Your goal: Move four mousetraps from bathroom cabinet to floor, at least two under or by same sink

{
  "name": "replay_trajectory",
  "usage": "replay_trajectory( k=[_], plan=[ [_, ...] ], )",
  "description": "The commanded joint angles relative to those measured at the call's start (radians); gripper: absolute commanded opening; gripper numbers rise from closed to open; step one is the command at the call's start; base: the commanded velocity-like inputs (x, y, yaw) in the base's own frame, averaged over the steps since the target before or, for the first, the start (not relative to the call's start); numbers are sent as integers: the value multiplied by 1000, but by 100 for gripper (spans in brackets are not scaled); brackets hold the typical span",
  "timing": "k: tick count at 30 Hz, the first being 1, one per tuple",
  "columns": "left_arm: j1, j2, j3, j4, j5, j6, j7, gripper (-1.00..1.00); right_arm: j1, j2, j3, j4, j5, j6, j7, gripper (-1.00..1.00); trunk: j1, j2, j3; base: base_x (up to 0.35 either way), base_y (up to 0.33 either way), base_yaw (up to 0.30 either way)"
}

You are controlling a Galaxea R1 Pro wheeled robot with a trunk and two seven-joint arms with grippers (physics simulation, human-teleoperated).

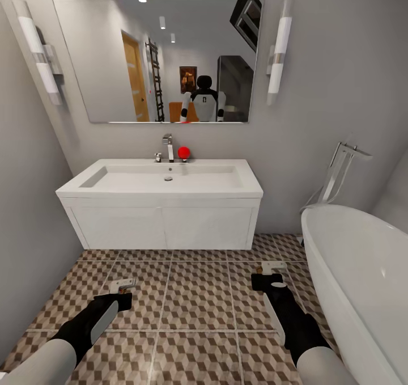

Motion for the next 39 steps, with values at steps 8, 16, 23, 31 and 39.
replay_trajectory(
  k=[8, 16, 23, 31, 39],
  plan=[
    [-1, 2, -9, -2, 7, 4, 11, -100, 0, 0, 2, -1, 6, 7, -3, -100, 15, -29, -14, 0, 0, 0],
    [-1, 2, -9, -8, 6, 2, 9, -100, 0, 0, 3, -1, 6, 7, -2, -100, 46, -85, -39, 0, 0, 0],
    [-1, 2, -9, -74, 5, -2, 7, -100, 0, 4, 3, 0, 6, 6, 3, -100, 73, -134, -61, 0, 0, 0],
    [-1, 2, -15, -95, 4, -4, 5, -100, 0, 10, 3, 2, 6, -5, 5, -100, 103, -190, -86, 0, 0, 0],
    [-1, 2, -20, -113, 3, -4, 6, -100, 0, 10, 49, 1, 6, -9, 3, -100, 134, -246, -111, 0, 0, 0]
  ],
)
